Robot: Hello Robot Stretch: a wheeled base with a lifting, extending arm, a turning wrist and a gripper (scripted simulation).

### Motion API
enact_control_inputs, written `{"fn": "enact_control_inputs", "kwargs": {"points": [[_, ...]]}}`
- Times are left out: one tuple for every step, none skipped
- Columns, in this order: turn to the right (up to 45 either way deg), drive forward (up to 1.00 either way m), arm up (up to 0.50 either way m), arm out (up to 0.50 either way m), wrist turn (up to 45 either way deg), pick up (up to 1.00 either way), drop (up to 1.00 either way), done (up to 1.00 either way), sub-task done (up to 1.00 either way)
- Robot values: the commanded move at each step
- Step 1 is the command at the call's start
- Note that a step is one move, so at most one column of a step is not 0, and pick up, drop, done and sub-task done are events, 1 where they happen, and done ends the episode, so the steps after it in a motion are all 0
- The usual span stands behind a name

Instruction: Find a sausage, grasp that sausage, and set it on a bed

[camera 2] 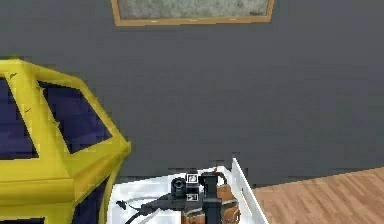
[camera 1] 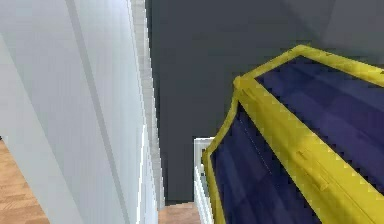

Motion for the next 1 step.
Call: {"fn": "enact_control_inputs", "kwargs": {"points": [[0.0,0.00,0.00,0.00,0.0,0.00,0.00,1.00,0.00]]}}
